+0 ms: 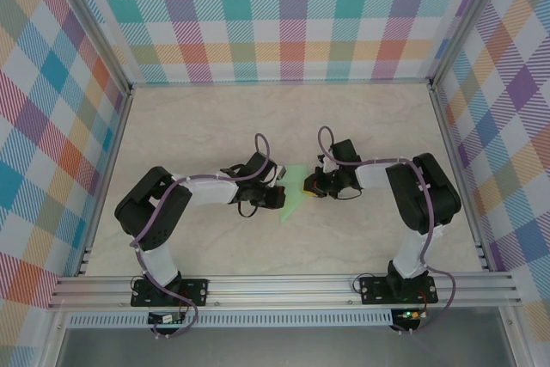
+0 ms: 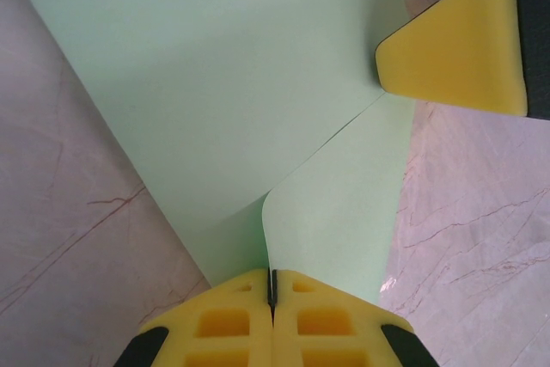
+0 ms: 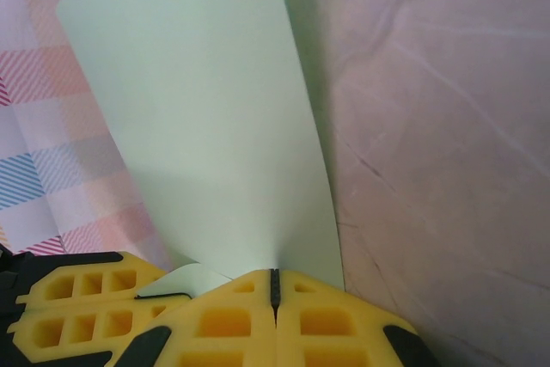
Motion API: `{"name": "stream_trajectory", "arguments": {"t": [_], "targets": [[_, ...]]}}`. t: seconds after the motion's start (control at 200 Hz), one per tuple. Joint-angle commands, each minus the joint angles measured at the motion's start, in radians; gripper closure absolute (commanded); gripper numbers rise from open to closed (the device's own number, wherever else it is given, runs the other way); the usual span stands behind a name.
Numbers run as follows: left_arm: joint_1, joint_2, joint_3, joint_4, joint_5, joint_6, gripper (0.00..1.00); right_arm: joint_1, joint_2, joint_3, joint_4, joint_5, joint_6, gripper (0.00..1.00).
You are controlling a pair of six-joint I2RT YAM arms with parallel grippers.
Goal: Fold a paper plane with a square sheet of paper (pick it up from the middle)
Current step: Third fold the triangle at the center of the table.
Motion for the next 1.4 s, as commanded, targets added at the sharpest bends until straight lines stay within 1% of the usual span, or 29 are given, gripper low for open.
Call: {"name": "stream_trajectory", "arguments": {"t": [0.0, 0.165, 0.25, 0.405, 0.67, 0.785, 0.89, 0.96, 1.025, 1.105, 1.17, 1.225, 1.275, 1.395], "targets": [[0.005, 0.036, -0.008, -0.086, -0.016, 0.023, 0.99, -0.005, -0.013, -0.003, -0.040, 0.027, -0.020, 0.96], [0.005, 0.032, -0.009, -0.089, -0.019, 0.024, 0.99, -0.018, -0.088, 0.018, -0.065, -0.010, -0.017, 0.95], [0.005, 0.035, -0.008, -0.085, -0.016, 0.024, 0.99, -0.015, -0.097, 0.030, -0.057, -0.067, -0.023, 0.95], [0.005, 0.045, -0.002, -0.080, -0.011, 0.023, 0.99, -0.002, -0.067, 0.018, -0.016, -0.099, 0.005, 0.95], [0.005, 0.046, 0.001, -0.085, -0.010, 0.020, 0.97, 0.010, -0.003, 0.023, -0.006, -0.136, -0.011, 0.95], [0.005, 0.045, 0.004, -0.085, -0.010, 0.019, 0.96, 0.013, 0.029, 0.036, -0.049, -0.114, -0.032, 0.95], [0.005, 0.033, 0.005, -0.088, -0.014, 0.007, 0.93, 0.013, 0.048, 0.034, -0.083, -0.054, -0.044, 0.96], [0.005, 0.003, 0.004, -0.086, -0.020, -0.007, 0.91, 0.013, 0.055, 0.034, -0.101, -0.020, -0.047, 0.97], [0.005, -0.042, 0.005, -0.099, -0.049, -0.021, 0.84, 0.013, 0.056, 0.029, -0.105, -0.012, -0.040, 0.97], [0.006, -0.111, 0.008, -0.131, -0.109, -0.040, 0.76, 0.015, 0.055, 0.025, -0.100, -0.016, -0.027, 0.97], [0.007, -0.163, 0.010, -0.169, -0.167, -0.060, 0.71, 0.015, 0.055, 0.024, -0.099, -0.019, -0.021, 0.97], [0.007, -0.203, 0.008, -0.188, -0.195, -0.082, 0.70, 0.015, 0.055, 0.026, -0.099, -0.019, -0.018, 0.97], [0.007, -0.233, -0.002, -0.186, -0.197, -0.114, 0.70, 0.015, 0.056, 0.027, -0.100, -0.019, -0.015, 0.97], [0.001, -0.294, -0.042, -0.114, -0.120, -0.179, 0.75, 0.017, 0.050, 0.026, -0.106, -0.015, -0.010, 0.97]]}}
